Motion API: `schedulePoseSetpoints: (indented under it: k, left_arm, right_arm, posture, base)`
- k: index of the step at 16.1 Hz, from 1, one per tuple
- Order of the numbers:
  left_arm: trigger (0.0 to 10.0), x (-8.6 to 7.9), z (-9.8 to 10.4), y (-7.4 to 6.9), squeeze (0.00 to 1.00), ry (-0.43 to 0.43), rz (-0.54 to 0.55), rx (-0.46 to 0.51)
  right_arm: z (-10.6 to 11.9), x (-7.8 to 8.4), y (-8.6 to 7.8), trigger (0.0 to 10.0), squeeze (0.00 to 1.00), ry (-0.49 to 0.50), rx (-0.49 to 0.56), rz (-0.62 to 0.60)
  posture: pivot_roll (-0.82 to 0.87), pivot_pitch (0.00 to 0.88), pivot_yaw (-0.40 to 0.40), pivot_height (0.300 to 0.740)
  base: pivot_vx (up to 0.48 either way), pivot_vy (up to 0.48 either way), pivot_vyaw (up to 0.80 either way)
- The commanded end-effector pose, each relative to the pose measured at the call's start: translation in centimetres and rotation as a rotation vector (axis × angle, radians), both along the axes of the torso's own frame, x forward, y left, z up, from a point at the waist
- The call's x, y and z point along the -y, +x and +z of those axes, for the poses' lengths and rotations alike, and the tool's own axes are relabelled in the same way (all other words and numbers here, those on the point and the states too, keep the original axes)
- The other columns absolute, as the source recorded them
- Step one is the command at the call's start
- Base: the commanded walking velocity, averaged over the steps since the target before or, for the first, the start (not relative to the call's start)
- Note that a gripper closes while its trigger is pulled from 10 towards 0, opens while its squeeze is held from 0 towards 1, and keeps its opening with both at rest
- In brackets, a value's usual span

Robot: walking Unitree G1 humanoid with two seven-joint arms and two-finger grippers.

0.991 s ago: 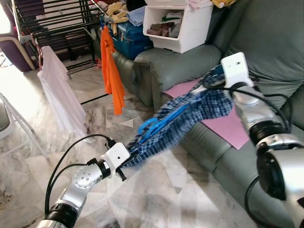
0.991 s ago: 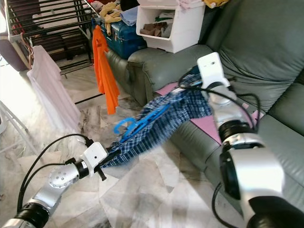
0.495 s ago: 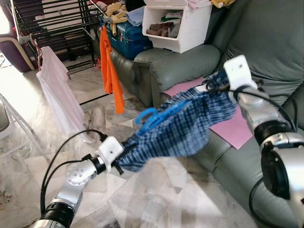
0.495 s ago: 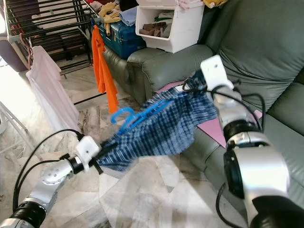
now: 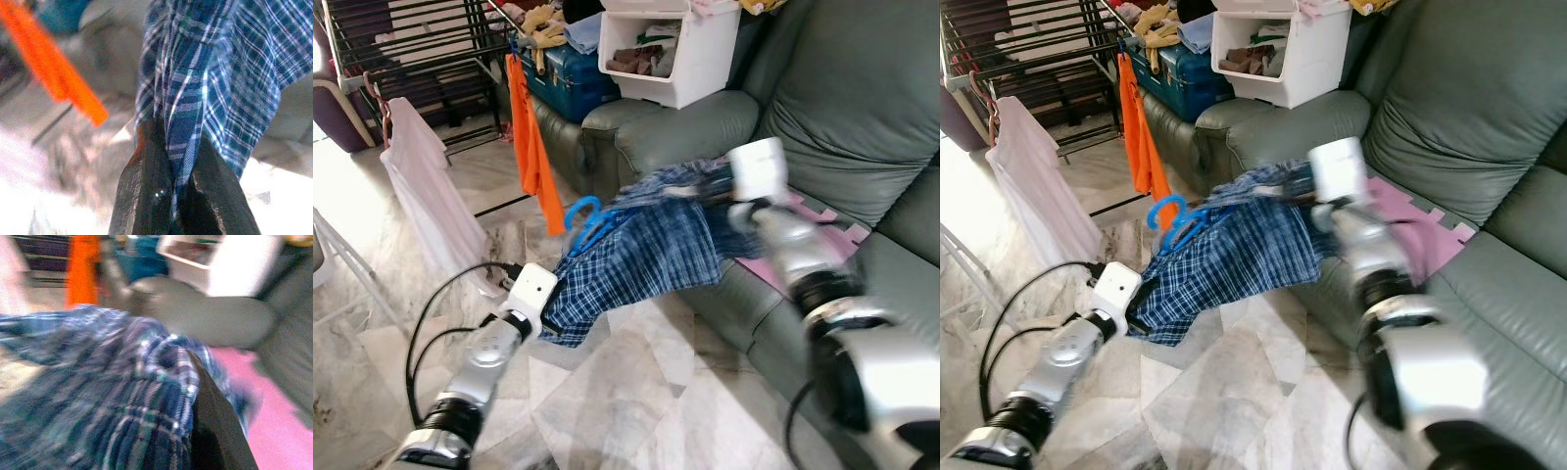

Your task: Hang hanger

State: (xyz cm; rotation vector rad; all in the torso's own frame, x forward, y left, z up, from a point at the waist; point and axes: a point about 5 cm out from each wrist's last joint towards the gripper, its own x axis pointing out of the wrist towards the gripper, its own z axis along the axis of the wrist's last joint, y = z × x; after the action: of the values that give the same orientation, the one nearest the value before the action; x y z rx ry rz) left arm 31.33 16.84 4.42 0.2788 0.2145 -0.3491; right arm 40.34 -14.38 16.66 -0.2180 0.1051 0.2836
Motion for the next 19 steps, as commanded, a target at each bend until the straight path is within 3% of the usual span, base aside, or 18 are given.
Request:
schedulePoseSetpoints:
  k: [1,3,4,6,7,8,9,11,12,13,16,19]
  left_arm:
    - [10.0,-1.4,0.3,0.7,0.0,-0.061,0.159,-0.019]
    - [10.0,-0.6,0.5,1.2,0.0,-0.133,0.206,-0.037]
    - [10.0,0.1,0.9,1.7,0.0,-0.205,0.225,-0.045]
    - [10.0,0.0,1.3,2.2,0.0,-0.246,0.264,-0.055]
    - [10.0,-0.3,1.4,2.4,0.0,-0.268,0.3,-0.06]
    - [10.0,-0.4,1.5,2.5,0.0,-0.28,0.318,-0.065]
    - [10.0,-0.8,1.6,2.7,0.0,-0.34,0.378,-0.085]
    - [10.0,-1.7,1.6,2.7,0.0,-0.346,0.453,-0.09]
    - [10.0,-2.2,1.5,2.7,0.0,-0.354,0.496,-0.096]
    - [10.0,-3.3,1.4,2.6,0.0,-0.342,0.564,-0.101]
    - [10.0,-4.4,1.3,2.4,0.0,-0.343,0.64,-0.109]
    - [10.0,-4.3,1.7,2.6,0.0,-0.286,0.567,-0.078]
  right_arm:
    - [-1.4,-1.8,-0.7,10.0,0.0,0.014,-0.044,0.111]
    - [-4.0,-4.6,-2.5,10.0,0.0,-0.009,-0.108,0.282]
    - [-6.8,-5.5,-4.1,10.0,0.0,-0.073,-0.211,0.371]
    - [-8.8,-5.9,-5.7,10.0,0.0,-0.168,-0.255,0.484]
    - [-9.3,-6.0,-6.3,10.0,1.0,-0.189,-0.259,0.517]
    - [-9.5,-6.1,-6.6,10.0,1.0,-0.204,-0.255,0.528]
    - [-10.0,-6.4,-7.6,10.0,1.0,-0.331,-0.211,0.596]
    - [-10.1,-6.5,-8.6,10.0,1.0,-0.581,-0.067,0.697]
    - [-9.9,-6.4,-8.7,10.0,1.0,-0.647,-0.005,0.722]
    - [-9.3,-6.5,-9.0,10.0,1.0,-0.603,0.02,0.753]
    - [-8.6,-6.5,-9.4,10.0,1.0,-0.603,0.073,0.766]
    - [-8.7,-6.1,-9.7,10.0,1.0,-0.585,0.063,0.807]
  posture:
    - [-0.12,0.0,0.03,0.74]
    - [-0.12,0.0,0.03,0.74]
    - [-0.12,0.0,0.027,0.74]
    - [-0.12,0.0,0.026,0.74]
    - [-0.12,0.0,0.026,0.74]
    - [-0.12,0.0,0.026,0.74]
    - [-0.12,0.0,0.027,0.74]
    - [-0.12,0.0,0.03,0.74]
    - [-0.12,0.0,0.033,0.74]
    - [-0.12,0.0,0.034,0.74]
    - [-0.13,0.0,0.039,0.74]
    - [-0.13,0.0,0.039,0.74]
  base:
    - [0.0,0.0,0.0]
    - [0.0,0.0,0.0]
    - [0.0,0.0,0.0]
    - [0.0,0.0,0.0]
    - [0.0,0.0,0.0]
    - [0.0,0.0,0.0]
    - [0.0,0.0,0.0]
    - [0.0,0.0,0.0]
    - [0.0,0.0,0.0]
    - [0.0,0.0,0.0]
    - [0.0,0.0,0.0]
    - [0.0,0.0,0.0]
